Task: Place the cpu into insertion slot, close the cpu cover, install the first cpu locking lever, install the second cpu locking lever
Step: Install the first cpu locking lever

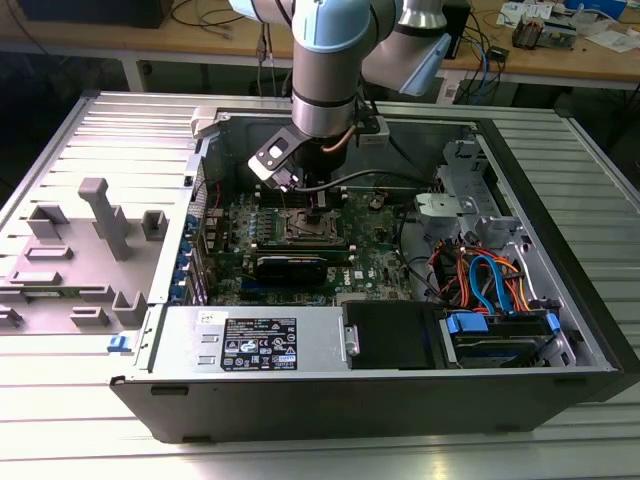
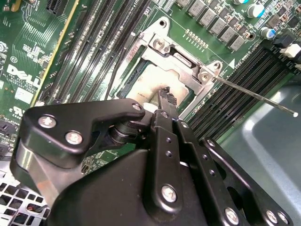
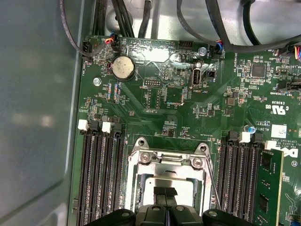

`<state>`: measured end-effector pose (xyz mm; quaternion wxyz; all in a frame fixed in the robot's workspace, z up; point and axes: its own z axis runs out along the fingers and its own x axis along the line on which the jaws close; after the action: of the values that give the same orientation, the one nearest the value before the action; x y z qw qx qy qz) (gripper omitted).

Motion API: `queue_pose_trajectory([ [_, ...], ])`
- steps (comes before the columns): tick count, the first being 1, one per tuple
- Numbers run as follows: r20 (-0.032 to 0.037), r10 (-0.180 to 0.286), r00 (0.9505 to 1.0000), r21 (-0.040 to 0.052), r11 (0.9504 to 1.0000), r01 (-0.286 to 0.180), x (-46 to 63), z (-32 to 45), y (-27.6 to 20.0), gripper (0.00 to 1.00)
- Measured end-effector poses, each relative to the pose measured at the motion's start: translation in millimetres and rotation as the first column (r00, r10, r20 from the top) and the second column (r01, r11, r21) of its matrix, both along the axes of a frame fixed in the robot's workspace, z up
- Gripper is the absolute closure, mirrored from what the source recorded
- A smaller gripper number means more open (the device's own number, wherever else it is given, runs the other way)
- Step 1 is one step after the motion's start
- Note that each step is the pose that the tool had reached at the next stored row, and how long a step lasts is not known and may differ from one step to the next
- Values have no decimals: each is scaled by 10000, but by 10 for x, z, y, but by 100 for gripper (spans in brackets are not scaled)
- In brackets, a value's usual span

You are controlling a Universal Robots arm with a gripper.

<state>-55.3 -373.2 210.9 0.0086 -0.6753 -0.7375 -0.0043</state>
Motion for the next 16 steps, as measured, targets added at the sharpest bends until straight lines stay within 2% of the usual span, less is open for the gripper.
queue_pose_trajectory([
  [10, 0, 0, 10000, 8, 10000, 0, 2, 24, 0, 89],
  [12, 0, 2, 10000, 85, 10000, -2, 2, 40, -5, 89],
  [16, 0, 0, 10000, 108, 9999, 0, 2, 77, -6, 89],
])
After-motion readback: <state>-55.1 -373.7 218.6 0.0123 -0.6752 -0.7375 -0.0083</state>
